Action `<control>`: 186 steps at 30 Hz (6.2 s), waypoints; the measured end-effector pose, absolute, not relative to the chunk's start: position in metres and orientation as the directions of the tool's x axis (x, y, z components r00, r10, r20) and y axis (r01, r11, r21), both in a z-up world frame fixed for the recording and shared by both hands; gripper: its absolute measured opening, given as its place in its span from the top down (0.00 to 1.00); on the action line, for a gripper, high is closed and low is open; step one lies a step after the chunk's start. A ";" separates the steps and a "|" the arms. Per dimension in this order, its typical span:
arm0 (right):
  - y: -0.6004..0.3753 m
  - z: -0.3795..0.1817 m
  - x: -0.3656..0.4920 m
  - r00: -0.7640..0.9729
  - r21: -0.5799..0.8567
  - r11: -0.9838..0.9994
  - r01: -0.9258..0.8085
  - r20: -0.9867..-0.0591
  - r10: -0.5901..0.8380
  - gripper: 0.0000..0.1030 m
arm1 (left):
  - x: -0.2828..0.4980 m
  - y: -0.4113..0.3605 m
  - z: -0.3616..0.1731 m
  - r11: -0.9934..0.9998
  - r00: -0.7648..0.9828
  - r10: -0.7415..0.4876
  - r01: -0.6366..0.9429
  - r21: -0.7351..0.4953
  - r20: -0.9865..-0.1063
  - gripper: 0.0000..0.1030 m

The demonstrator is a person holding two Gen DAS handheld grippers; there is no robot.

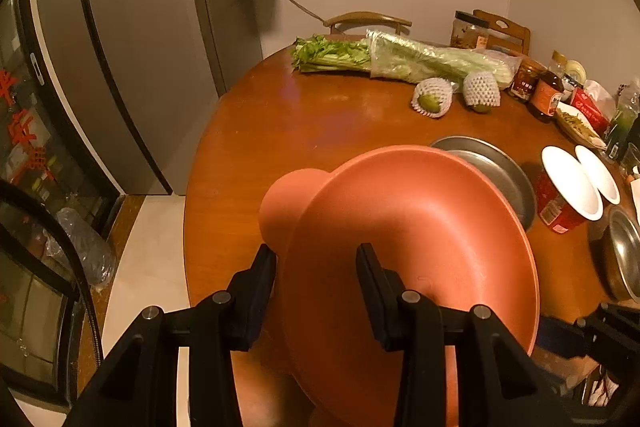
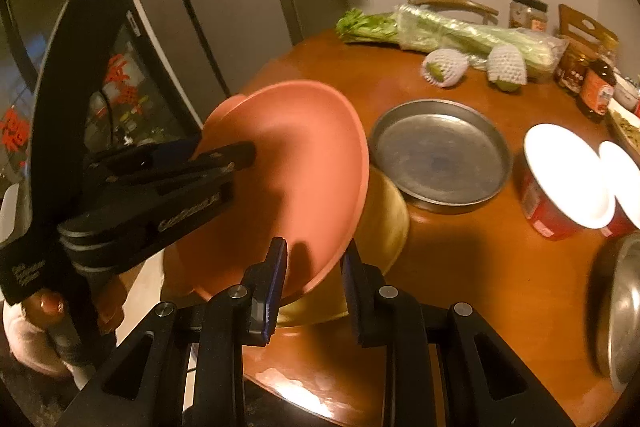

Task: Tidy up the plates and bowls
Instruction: 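Lift the orange plate with the left tool and lower it onto the shell plate, then open the left tool and move it to the grey metal tray, then grasp the rim of the grey metal tray with the left tool, then lift the metal tray with the left tool and carry it over the orange plate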

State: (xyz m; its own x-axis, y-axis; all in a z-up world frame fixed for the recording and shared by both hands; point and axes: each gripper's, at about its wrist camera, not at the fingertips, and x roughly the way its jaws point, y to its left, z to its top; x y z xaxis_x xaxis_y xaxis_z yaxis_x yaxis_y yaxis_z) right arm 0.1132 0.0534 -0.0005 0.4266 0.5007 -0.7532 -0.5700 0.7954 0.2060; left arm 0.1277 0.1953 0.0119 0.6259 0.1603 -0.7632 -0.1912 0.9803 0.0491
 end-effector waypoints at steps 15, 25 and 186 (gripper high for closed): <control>0.058 -0.007 0.106 0.345 0.266 0.758 -0.595 -0.768 0.540 0.72 | 0.143 0.189 0.000 0.983 0.603 0.172 -0.159 0.093 -0.779 0.59; 0.061 -0.003 0.088 0.352 0.222 0.732 -0.644 -0.763 0.542 0.70 | 0.143 0.183 -0.001 0.985 0.603 0.170 -0.139 0.107 -0.780 0.59; 0.000 -0.018 0.220 0.512 0.228 0.942 -0.245 -0.795 0.325 0.65 | 0.270 0.138 -0.003 0.996 0.475 -0.078 0.083 -0.043 -0.876 0.72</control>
State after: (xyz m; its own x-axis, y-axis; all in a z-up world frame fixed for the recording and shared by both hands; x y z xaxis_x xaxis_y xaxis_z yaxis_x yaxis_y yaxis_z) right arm 0.2204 -0.0003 -0.0183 0.5118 0.3254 -0.7951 -0.2452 0.9423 0.2278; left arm 0.2701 0.1379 -0.0031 0.4752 -0.0780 -0.8764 0.0831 0.9956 -0.0435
